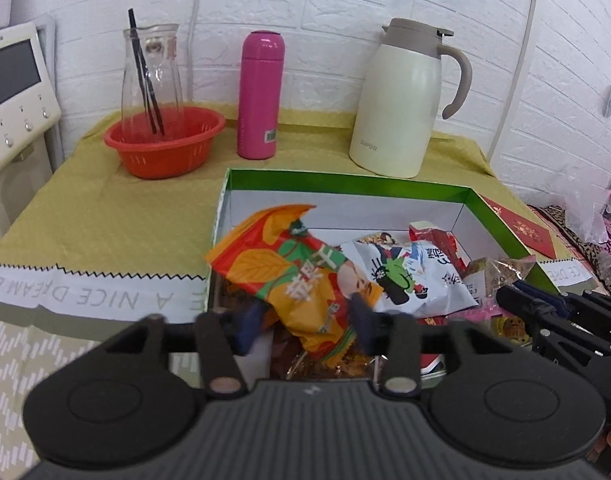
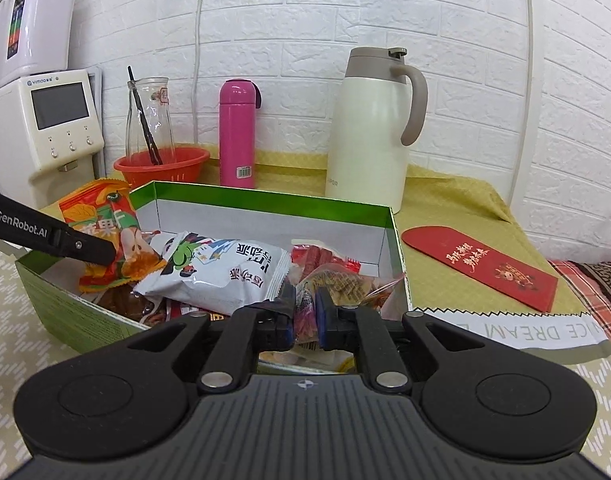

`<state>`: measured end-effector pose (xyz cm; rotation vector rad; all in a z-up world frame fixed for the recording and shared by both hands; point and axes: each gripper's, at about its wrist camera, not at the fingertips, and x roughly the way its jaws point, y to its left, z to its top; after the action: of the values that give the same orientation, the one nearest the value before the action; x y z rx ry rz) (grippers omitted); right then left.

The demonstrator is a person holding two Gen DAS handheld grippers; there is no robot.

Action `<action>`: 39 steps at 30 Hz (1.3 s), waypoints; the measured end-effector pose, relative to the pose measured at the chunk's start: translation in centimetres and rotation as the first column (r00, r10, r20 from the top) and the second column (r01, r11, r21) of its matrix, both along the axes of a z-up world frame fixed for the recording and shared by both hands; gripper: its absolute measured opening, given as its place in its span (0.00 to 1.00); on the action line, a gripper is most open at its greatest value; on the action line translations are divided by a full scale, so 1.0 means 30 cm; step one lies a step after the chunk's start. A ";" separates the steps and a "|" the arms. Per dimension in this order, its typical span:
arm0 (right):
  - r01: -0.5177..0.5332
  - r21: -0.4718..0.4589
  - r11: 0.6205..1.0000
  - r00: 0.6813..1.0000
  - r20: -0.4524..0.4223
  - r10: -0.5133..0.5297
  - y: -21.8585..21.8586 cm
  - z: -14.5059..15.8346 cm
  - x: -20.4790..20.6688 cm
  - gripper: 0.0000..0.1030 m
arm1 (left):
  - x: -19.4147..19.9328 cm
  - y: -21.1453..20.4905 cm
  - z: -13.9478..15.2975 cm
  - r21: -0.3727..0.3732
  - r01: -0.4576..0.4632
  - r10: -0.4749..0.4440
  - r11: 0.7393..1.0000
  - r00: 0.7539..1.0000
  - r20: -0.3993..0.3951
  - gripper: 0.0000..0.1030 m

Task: Organize snacks
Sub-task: 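Carry both packs into the green box and open both tools, then grasp the wrapped cake with the left tool while the right tool grasps the orange jelly cup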

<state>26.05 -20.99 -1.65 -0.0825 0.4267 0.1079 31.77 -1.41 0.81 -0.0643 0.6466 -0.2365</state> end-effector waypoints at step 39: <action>0.199 0.060 0.978 0.975 -0.116 -0.191 -0.205 -0.071 -0.715 1.00 | -0.513 -0.281 -0.050 0.041 0.279 -0.281 0.959 0.958 0.050 1.00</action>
<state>4.61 -27.14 -3.76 0.0359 0.5384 -0.0667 16.37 -9.85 -0.70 0.0670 0.6027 -0.4994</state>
